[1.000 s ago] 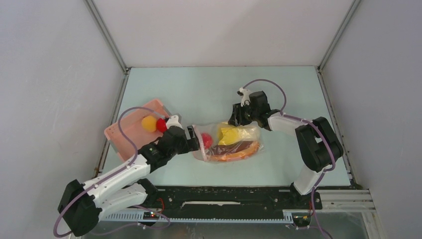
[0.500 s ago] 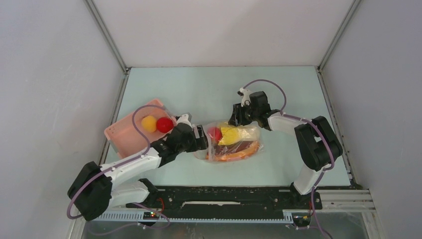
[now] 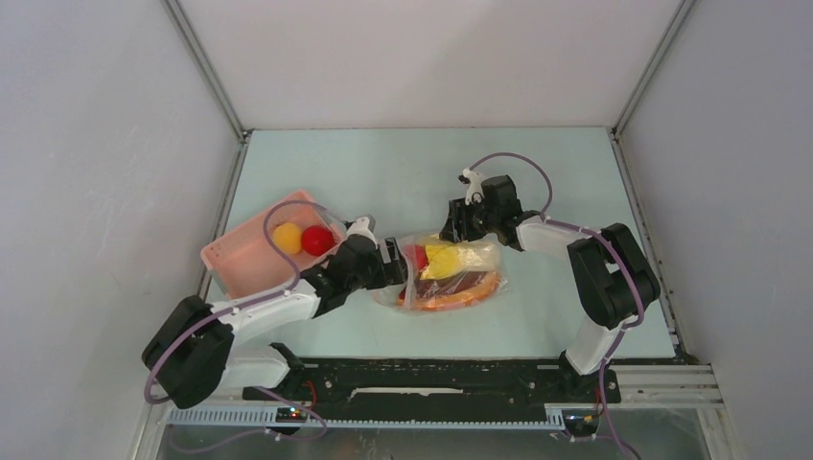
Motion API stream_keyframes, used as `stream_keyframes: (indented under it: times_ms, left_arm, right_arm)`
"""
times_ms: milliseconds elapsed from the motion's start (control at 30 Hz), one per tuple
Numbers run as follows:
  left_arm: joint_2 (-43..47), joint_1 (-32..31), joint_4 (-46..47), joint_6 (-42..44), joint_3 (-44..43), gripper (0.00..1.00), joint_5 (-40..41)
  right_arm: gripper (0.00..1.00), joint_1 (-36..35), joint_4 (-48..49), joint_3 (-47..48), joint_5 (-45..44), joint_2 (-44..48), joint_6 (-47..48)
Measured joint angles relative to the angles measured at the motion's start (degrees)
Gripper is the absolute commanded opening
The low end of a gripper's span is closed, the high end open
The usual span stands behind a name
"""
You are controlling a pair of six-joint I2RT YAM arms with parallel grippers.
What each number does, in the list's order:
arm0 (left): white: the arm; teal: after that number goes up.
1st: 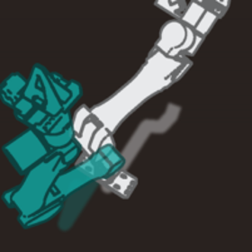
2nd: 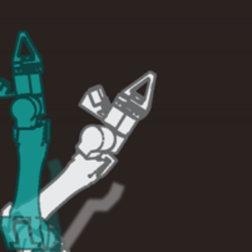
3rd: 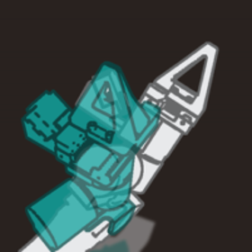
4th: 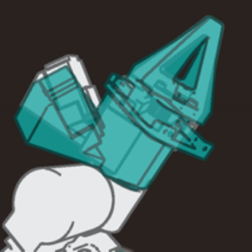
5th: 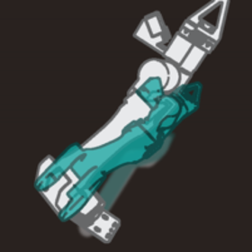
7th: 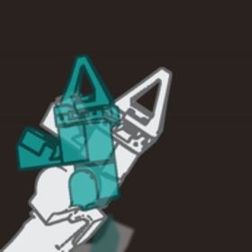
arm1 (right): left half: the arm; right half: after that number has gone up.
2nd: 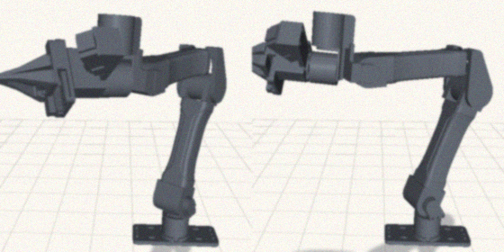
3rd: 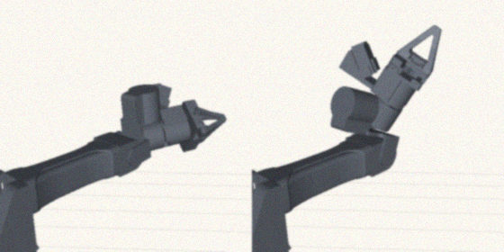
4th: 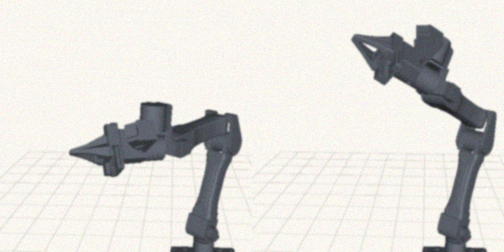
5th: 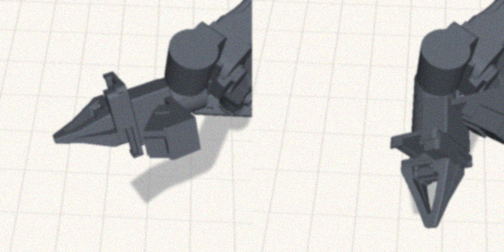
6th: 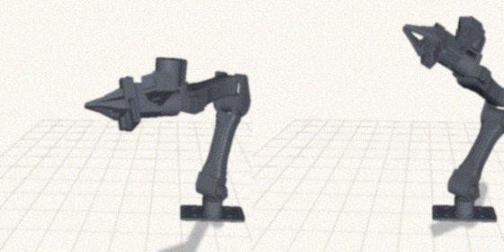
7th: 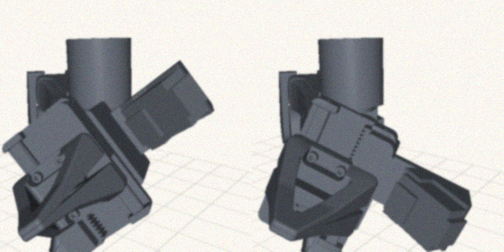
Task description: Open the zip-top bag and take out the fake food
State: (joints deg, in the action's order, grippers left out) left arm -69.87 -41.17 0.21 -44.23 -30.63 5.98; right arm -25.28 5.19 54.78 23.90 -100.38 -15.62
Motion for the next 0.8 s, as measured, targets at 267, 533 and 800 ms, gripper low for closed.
stream_keyframes:
  times_ms: [267,533,800]
  left_arm:
    - [-5.55,0.0,5.64,-0.79,-0.63,0.92,1.77]
    - [-9.4,0.0,9.62,-0.79,-3.17,0.93,2.45]
    - [-13.57,0.0,10.47,-0.83,-6.34,0.93,2.45]
  right_arm:
    - [0.58,0.0,0.17,0.0,0.87,-0.15,0.04]
    - [0.65,0.09,0.72,0.0,2.12,-1.07,0.17]
    - [0.69,0.39,1.05,0.09,3.91,-2.62,0.44]
